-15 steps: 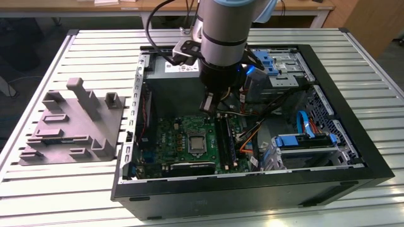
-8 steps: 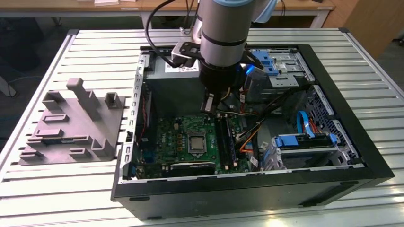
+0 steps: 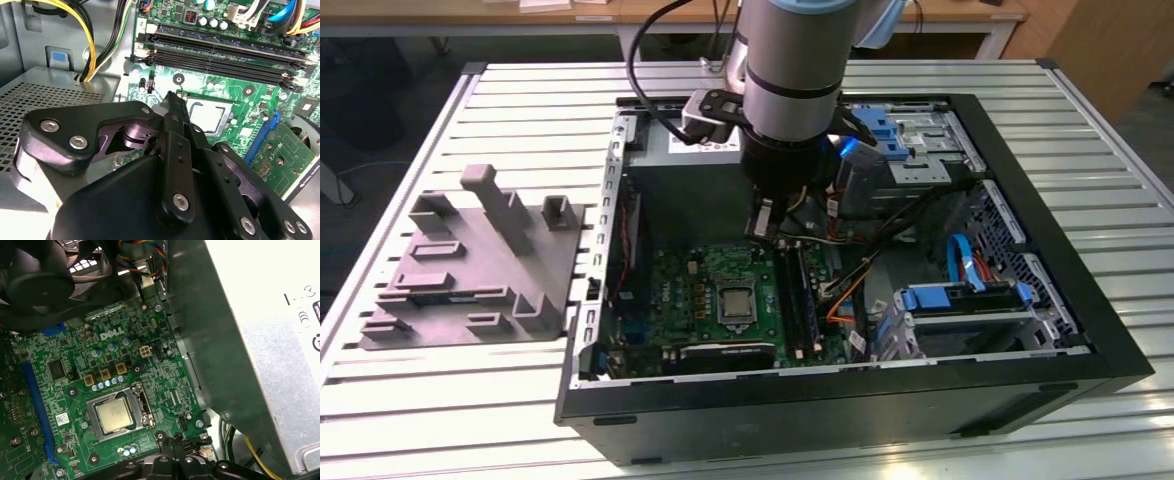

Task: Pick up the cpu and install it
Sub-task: 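Install the first cpu locking lever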

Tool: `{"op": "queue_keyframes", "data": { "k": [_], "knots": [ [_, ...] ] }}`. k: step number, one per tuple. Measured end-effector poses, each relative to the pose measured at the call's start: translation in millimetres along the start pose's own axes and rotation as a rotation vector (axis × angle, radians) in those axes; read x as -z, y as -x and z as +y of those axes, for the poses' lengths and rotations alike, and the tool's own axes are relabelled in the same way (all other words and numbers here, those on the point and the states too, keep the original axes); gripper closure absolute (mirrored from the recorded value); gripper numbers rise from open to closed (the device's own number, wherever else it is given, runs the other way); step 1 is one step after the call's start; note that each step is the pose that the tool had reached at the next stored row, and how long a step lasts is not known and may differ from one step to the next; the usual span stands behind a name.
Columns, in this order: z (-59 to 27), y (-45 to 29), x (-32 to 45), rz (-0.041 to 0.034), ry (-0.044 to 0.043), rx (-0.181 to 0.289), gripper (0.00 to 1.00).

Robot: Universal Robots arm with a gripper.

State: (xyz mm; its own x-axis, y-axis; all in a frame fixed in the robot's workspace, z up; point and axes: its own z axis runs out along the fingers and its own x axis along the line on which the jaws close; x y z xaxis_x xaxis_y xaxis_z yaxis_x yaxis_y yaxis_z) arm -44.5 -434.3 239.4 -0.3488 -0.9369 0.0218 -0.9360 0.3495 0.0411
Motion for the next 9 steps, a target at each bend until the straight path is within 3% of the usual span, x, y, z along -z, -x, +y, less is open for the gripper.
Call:
{"op": "queue_keyframes", "data": {
  "k": [9],
  "knots": [
    [-0.3,-0.9,0.0,0.0003,-0.0001,0.005,0.89]
  ]
}}
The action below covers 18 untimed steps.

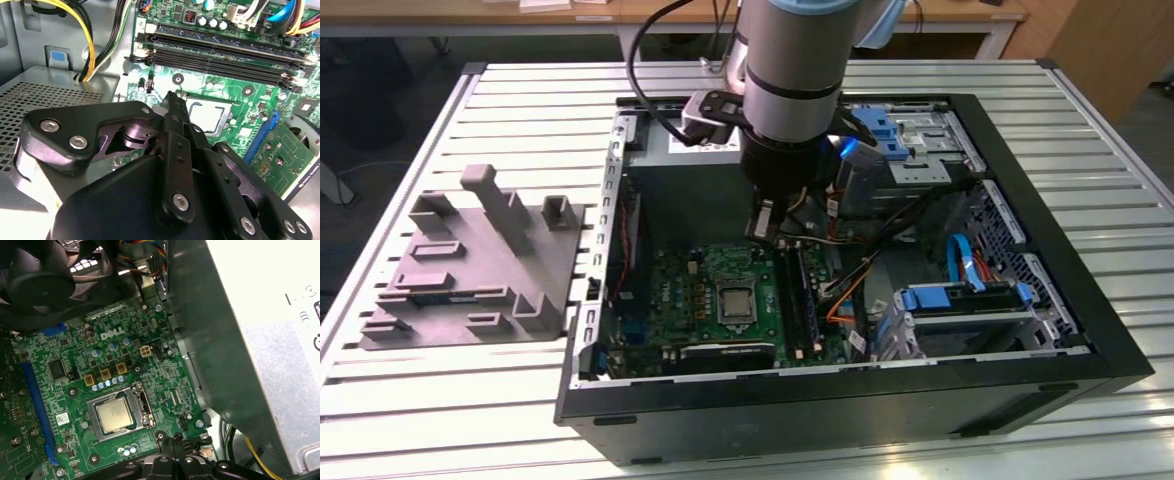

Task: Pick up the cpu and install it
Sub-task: 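Install the first cpu locking lever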

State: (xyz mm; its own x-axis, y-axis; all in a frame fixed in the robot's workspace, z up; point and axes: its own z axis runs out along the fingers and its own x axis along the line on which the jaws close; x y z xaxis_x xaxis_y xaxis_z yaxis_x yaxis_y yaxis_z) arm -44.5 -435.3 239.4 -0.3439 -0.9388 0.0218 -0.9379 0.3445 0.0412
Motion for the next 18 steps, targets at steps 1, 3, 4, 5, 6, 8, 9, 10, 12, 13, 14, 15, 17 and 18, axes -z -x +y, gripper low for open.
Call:
{"op": "queue_keyframes", "data": {
  "k": [1,3,4,5,6,8,9,10,12,13,14,15,17,18],
  "knots": [
    [-0.1,-0.4,-0.1,0.0002,-0.0001,0.005,0.89],
    [-0.6,-1.6,-0.2,0.0005,-0.0003,0.013,0.89],
    [-0.9,-2.3,-0.1,0.0006,-0.0003,0.014,0.89],
    [-1.1,-3.0,-0.1,0.0007,-0.0003,0.014,0.89],
    [-1.3,-3.5,-0.2,0.0007,-0.0003,0.014,0.89],
    [-1.7,-4.7,-0.2,0.0006,-0.0004,0.014,0.89],
    [-1.9,-5.2,-0.2,0.0005,-0.0003,0.014,0.89],
    [-2.1,-5.7,-0.2,0.0007,-0.0004,0.014,0.89],
    [-2.5,-6.8,-0.2,0.0006,-0.0003,0.014,0.89],
    [-2.7,-7.4,-0.2,0.0006,-0.0003,0.014,0.89],
    [-3.0,-8.0,-0.2,0.0006,-0.0003,0.014,0.89],
    [-3.2,-8.6,-0.3,0.0005,-0.0003,0.014,0.89],
    [-3.7,-10.1,-0.3,0.0008,-0.0004,0.015,0.89],
    [-4.0,-10.8,-0.3,0.001,-0.0005,0.016,0.89]
  ]
}}
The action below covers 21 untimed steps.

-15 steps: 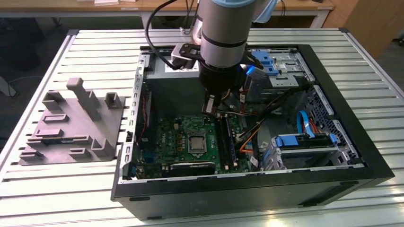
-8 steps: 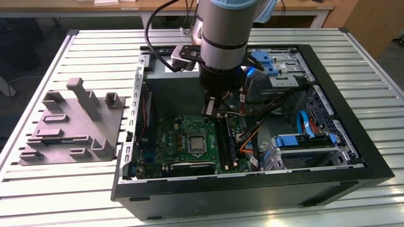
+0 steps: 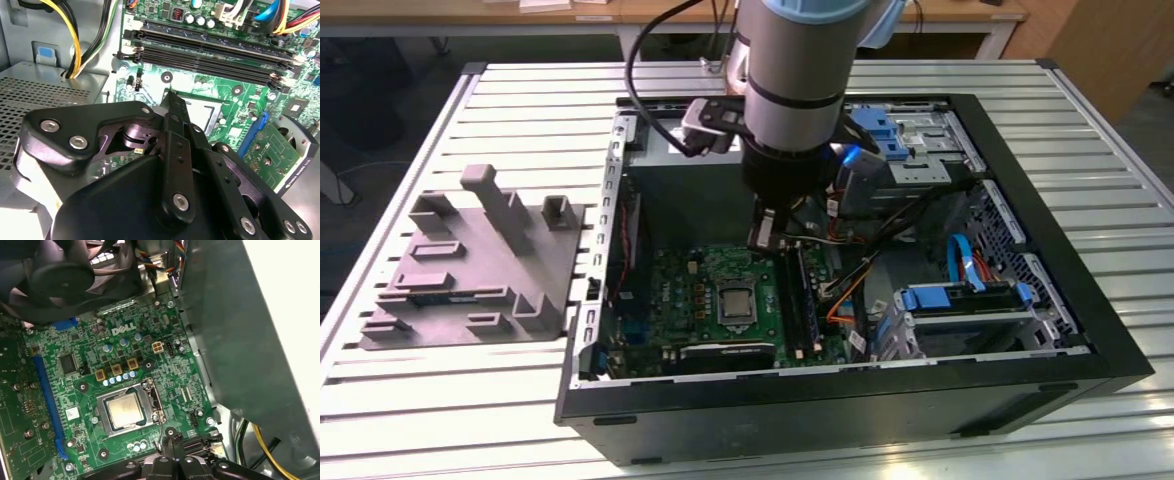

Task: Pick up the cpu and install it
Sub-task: 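Install the first cpu locking lever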

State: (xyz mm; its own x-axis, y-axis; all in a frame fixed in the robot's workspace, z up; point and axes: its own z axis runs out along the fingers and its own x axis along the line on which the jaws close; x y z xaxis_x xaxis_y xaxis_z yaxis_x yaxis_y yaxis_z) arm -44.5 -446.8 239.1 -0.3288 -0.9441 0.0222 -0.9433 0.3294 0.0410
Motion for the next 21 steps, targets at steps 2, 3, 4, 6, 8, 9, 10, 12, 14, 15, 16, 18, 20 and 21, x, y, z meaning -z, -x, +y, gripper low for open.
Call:
{"op": "queue_keyframes", "data": {
  "k": [2,3,4,6,8,9,10,12,14,15,16,18,20,21],
  "knots": [
    [-0.5,-1.4,0.0,0.0003,-0.0001,0.004,0.89],
    [-0.8,-2.2,0.0,0.0004,-0.0002,0.006,0.89],
    [-1.0,-3.1,-0.1,0.0006,-0.0002,0.009,0.89],
    [-1.4,-5.0,-0.2,0.0009,-0.0004,0.016,0.89],
    [-2.1,-7.4,-0.3,0.0012,-0.0006,0.023,0.89],
    [-2.3,-8.5,-0.4,0.0013,-0.0006,0.027,0.89],
    [-2.6,-9.4,-0.5,0.0013,-0.0007,0.031,0.89],
    [-3.2,-11.4,-0.7,0.0017,-0.001,0.039,0.89],
    [-4.0,-13.6,-0.9,0.0019,-0.0013,0.045,0.89],
    [-4.2,-14.3,-1.0,0.002,-0.0013,0.047,0.89],
    [-4.3,-14.7,-1.0,0.0021,-0.0014,0.047,0.89],
    [-4.4,-14.7,-1.0,0.002,-0.0014,0.047,0.89],
    [-4.5,-14.9,-1.0,0.002,-0.0013,0.048,0.89],
    [-4.5,-15.0,-1.0,0.0021,-0.0014,0.048,0.89]
  ]
}}
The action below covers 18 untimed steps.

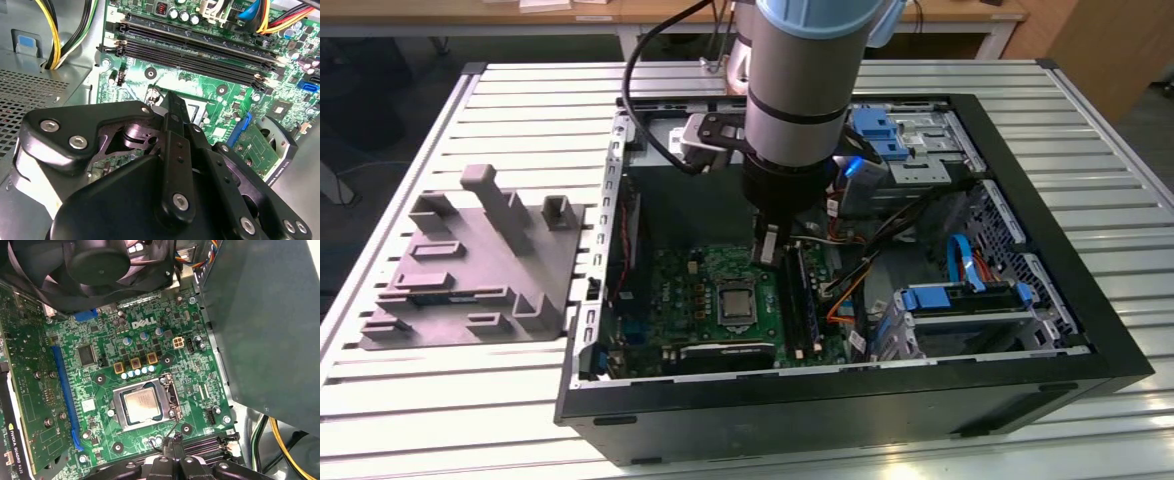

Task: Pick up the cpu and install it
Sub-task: 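Install the first cpu locking lever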

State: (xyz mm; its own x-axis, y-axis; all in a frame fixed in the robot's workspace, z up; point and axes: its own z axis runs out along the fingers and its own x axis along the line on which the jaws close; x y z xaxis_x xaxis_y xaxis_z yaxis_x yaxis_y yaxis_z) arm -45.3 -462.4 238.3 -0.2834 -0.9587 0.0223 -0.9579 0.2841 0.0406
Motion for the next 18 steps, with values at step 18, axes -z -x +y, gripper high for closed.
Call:
{"op": "queue_keyframes", "data": {
  "k": [18],
  "knots": [
    [-0.3,-4.4,-3.5,0.0027,-0.0014,0.064,0.89]
  ]
}}
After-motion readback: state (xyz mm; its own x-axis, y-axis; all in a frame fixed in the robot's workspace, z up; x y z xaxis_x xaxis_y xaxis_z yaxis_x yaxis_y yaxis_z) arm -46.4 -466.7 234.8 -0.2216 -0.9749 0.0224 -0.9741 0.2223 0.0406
